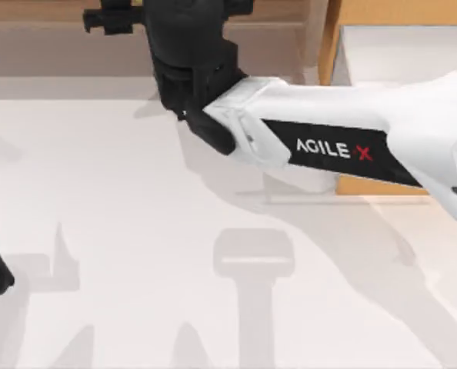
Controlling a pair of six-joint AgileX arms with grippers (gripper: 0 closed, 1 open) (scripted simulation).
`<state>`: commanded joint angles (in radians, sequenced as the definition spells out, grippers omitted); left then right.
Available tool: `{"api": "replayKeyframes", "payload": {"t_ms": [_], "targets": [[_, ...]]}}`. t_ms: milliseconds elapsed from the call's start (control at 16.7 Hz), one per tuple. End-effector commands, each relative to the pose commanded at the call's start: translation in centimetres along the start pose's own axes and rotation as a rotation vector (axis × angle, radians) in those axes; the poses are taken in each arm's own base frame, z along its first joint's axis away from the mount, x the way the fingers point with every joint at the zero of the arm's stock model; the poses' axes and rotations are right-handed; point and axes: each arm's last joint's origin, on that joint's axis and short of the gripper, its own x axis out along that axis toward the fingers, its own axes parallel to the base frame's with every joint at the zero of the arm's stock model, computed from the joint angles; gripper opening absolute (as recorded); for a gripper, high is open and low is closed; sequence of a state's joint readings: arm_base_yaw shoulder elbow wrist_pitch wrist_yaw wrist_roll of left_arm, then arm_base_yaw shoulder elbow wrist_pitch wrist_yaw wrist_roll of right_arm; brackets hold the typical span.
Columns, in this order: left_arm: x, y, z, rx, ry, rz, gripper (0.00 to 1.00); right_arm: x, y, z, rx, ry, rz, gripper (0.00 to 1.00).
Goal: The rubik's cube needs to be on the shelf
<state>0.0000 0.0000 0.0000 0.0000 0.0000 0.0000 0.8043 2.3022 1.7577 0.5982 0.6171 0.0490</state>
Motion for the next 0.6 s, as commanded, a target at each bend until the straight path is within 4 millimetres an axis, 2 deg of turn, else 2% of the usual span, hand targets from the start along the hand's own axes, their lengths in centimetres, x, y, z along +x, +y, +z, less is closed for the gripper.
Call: {"api": "replayKeyframes", "payload": {"t_ms": [300, 480, 600], "targets": [[0.0, 0.0, 0.0, 0.000, 0.000, 0.000, 1.00, -1.9, -2.1, -4.8, -0.070, -0.052, -0.185, 0.00], [0.0, 0.0, 0.0, 0.000, 0.000, 0.000, 1.00, -2.6, -2.5, -6.1, -0.086, -0.057, -0.221, 0.00], [0.0, 0.0, 0.0, 0.000, 0.000, 0.000, 1.00, -2.6, -2.5, -6.1, -0.086, -0.057, -0.221, 0.00]]}}
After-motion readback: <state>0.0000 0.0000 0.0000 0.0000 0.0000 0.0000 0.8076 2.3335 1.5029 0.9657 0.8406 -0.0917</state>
